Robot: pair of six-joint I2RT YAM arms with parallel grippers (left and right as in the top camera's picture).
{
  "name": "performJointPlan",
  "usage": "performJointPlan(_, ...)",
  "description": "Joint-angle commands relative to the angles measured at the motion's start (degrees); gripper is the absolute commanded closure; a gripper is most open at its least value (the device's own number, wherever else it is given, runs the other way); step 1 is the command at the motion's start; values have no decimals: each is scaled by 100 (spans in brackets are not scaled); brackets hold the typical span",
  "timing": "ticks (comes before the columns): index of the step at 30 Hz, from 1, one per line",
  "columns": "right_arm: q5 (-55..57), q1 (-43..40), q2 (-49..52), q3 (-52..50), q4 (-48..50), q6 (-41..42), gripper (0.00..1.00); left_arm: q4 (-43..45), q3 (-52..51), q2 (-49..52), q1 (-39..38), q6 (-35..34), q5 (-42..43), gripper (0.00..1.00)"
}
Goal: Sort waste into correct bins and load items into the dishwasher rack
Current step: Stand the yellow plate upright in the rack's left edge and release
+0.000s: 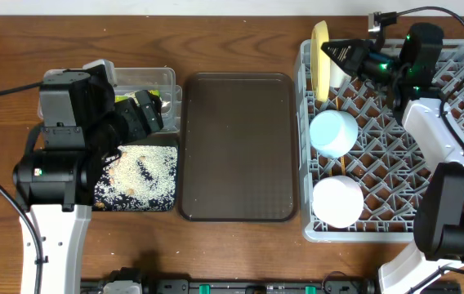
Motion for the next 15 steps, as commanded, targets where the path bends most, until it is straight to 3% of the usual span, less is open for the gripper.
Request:
performJointPlan(1,157,-24,24,68,11,372,99,4,50,2,26,55,-74,8)
performJointPlan(9,157,-24,24,68,-111,365,98,4,50,2,26,55,-74,8)
performJointPlan(10,157,-24,24,68,-111,365,94,4,50,2,26,55,-74,8)
performJointPlan(13,157,-24,24,68,-129,365,64,4,50,2,26,55,-74,8)
performJointPlan(15,155,-24,24,68,-162,365,50,4,50,2,26,55,-74,8)
